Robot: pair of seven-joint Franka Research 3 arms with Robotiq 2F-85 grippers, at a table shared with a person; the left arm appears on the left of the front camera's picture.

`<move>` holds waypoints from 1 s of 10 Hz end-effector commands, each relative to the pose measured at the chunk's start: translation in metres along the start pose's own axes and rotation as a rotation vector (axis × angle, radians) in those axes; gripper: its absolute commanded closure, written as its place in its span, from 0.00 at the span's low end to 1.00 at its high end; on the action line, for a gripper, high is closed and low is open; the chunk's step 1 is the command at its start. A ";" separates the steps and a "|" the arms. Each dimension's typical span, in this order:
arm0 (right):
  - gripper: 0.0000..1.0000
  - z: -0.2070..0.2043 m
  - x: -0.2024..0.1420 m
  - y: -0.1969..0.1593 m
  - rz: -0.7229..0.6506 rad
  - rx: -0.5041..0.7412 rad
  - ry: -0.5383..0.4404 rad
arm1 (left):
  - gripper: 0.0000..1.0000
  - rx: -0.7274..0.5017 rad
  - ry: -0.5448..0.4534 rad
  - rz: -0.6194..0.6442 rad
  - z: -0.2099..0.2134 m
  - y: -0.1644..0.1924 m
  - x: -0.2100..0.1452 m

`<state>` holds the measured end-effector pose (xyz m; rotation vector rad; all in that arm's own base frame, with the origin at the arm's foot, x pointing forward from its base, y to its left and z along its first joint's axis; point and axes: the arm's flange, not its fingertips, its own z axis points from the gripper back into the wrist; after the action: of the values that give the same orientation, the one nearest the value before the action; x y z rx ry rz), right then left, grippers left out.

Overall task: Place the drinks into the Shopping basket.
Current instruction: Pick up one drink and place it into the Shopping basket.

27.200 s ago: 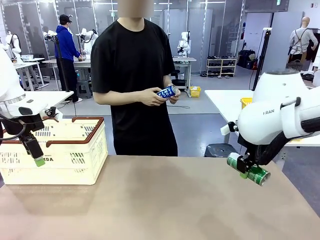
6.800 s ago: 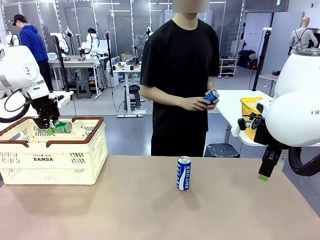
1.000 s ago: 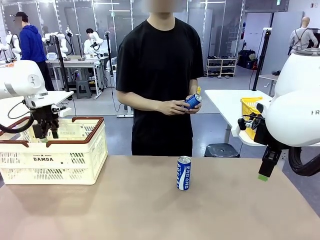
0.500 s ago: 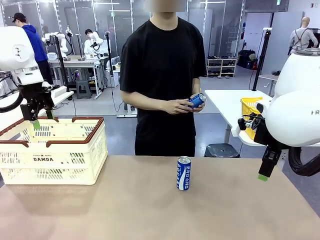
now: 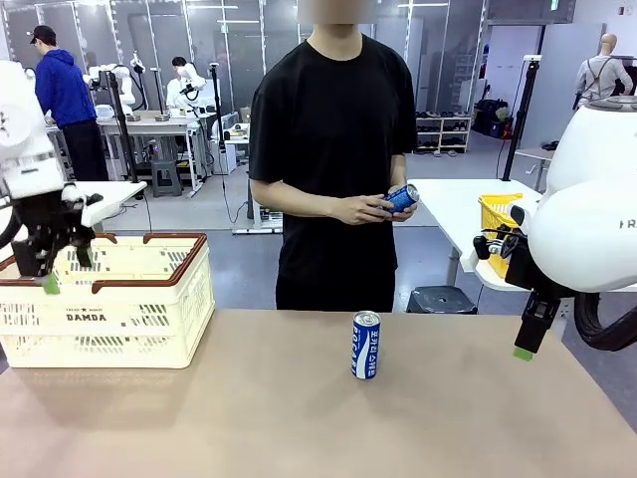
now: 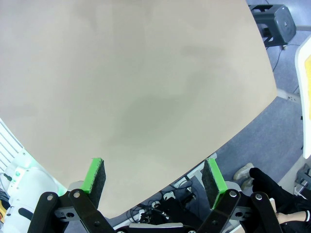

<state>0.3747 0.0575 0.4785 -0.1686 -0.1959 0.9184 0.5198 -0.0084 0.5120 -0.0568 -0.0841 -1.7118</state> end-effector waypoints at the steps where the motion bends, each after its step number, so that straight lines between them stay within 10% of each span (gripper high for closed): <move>1: 0.00 -0.001 -0.001 0.000 -0.002 0.003 -0.001 | 0.00 0.029 -0.080 -0.010 -0.022 -0.035 -0.001; 8: 0.00 -0.001 -0.001 0.000 -0.002 0.003 -0.001 | 0.00 -0.219 -0.232 -0.208 -0.074 -0.039 -0.010; 10: 0.00 -0.001 -0.001 0.000 -0.002 0.003 -0.001 | 0.00 -0.167 -0.130 -0.122 -0.074 -0.058 0.011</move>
<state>0.3747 0.0575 0.4786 -0.1686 -0.1960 0.9183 0.4682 -0.0118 0.4324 -0.3338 -0.0472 -1.8606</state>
